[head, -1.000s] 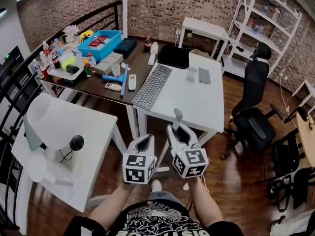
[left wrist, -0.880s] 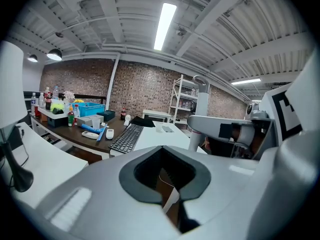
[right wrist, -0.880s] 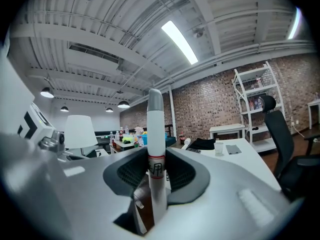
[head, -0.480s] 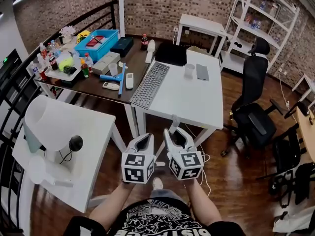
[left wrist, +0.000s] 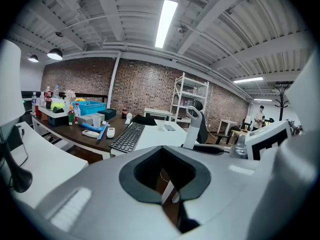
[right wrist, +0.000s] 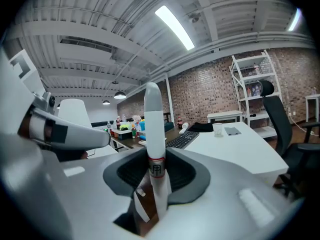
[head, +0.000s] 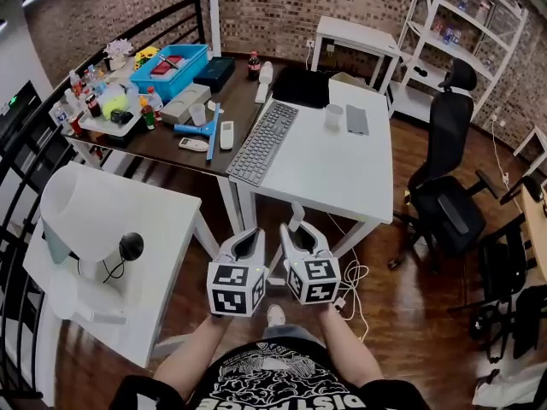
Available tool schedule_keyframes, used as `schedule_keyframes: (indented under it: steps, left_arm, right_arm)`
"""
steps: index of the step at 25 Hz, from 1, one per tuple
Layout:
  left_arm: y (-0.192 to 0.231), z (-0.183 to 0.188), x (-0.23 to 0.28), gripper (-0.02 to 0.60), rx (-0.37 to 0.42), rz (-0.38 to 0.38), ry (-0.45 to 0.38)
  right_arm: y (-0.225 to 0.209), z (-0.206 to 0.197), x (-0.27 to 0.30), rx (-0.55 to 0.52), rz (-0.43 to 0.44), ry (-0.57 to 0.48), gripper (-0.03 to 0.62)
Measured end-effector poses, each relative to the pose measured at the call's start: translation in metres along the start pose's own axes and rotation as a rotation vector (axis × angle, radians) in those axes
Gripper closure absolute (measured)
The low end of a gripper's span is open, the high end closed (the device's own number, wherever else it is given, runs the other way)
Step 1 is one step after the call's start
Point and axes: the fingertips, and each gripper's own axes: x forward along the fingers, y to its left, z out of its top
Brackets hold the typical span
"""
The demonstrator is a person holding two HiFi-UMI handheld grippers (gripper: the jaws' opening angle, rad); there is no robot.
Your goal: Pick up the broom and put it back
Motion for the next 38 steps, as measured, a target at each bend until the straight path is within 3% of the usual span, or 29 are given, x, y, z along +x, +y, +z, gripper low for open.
schedule_keyframes:
  steps: [25, 38]
  left_arm:
    - [0.006, -0.015, 0.060, 0.577, -0.028, 0.014, 0.072]
    - [0.011, -0.019, 0.093, 0.577, -0.027, 0.012, 0.098]
  right_arm:
    - [-0.046, -0.074, 0.062, 0.077, -0.015, 0.141, 0.493]
    - [-0.062, -0.075, 0.090, 0.063, 0.008, 0.126, 0.491]
